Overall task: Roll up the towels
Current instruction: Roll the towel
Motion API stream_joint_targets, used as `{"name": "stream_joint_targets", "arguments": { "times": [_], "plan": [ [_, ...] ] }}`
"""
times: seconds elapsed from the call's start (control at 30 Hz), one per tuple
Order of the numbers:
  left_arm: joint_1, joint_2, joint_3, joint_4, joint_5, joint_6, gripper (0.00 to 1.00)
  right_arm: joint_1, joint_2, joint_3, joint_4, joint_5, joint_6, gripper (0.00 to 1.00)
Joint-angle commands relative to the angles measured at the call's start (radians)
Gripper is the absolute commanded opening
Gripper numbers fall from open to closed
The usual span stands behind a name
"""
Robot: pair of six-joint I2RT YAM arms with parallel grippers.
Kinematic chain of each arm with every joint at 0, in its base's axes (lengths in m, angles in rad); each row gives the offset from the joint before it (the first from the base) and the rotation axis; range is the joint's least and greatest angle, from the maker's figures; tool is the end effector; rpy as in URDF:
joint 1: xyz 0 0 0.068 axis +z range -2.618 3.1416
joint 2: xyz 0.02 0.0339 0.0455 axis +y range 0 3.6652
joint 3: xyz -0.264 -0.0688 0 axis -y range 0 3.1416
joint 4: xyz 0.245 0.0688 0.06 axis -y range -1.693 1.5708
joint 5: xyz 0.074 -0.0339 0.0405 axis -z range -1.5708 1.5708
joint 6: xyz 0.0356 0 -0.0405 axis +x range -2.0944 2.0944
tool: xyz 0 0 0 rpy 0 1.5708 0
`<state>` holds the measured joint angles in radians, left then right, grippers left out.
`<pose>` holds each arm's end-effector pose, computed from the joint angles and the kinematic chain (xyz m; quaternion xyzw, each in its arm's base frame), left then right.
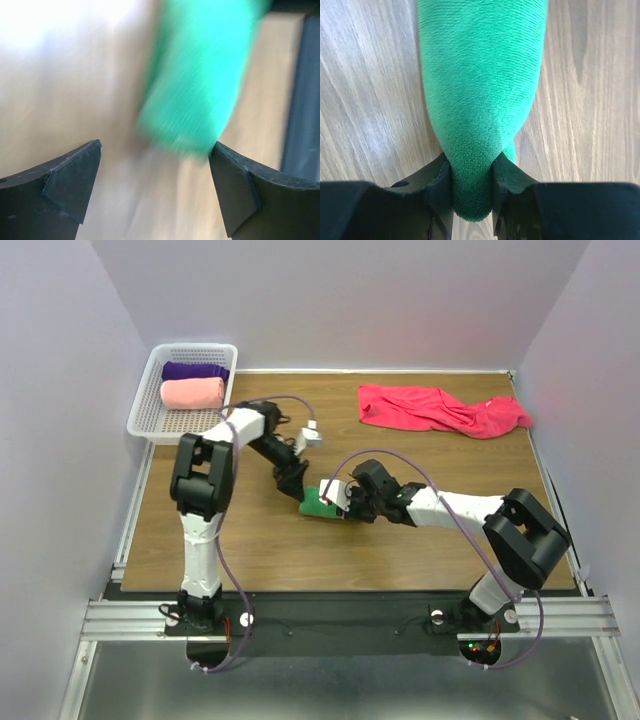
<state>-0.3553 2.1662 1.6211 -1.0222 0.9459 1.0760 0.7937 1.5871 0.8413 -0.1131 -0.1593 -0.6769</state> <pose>0.3734 -0.1693 0.1615 0.5847 0.6713 -0.4257 0.1621 0.2178 0.2295 0.1727 -0.6473 0.6743 0.0947 0.3424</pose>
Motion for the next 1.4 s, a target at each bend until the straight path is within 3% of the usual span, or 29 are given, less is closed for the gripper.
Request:
{"name": "stream_joint_targets", "arguments": {
  "times": [0.0,0.17,0.37,0.47,0.63,0.77,1.0,1.37],
  "plan": [
    [0.171,-0.172,-0.024,0.111,-0.125,-0.017,0.99,-0.024,0.06,0.044,-0.131,-0.115,0.014,0.12],
    [0.285,-0.452,-0.142,0.275,-0.168,-0.048,0.99,-0.045,0.108,0.105,-0.206,-0.18,0.037,0.12],
    [0.237,-0.935,-0.573,0.479,-0.3,0.073,0.99,-0.079,0.166,0.186,-0.29,-0.266,0.077,0.12],
    [0.149,-1.153,-0.775,0.562,-0.39,0.137,0.99,-0.088,0.186,0.223,-0.321,-0.315,0.102,0.12],
    [-0.181,-1.422,-1.099,0.756,-0.607,0.157,0.99,-0.1,0.234,0.271,-0.361,-0.371,0.122,0.12],
    [-0.368,-1.406,-1.201,0.919,-0.722,0.112,0.99,-0.103,0.273,0.307,-0.41,-0.437,0.134,0.13],
    [-0.554,-1.133,-1.114,1.12,-0.834,0.012,0.99,-0.106,0.312,0.335,-0.43,-0.47,0.149,0.13],
    [-0.6,-1.01,-1.161,1.287,-0.935,0.042,0.99,-0.125,0.369,0.374,-0.474,-0.563,0.162,0.13]
  ]
}}
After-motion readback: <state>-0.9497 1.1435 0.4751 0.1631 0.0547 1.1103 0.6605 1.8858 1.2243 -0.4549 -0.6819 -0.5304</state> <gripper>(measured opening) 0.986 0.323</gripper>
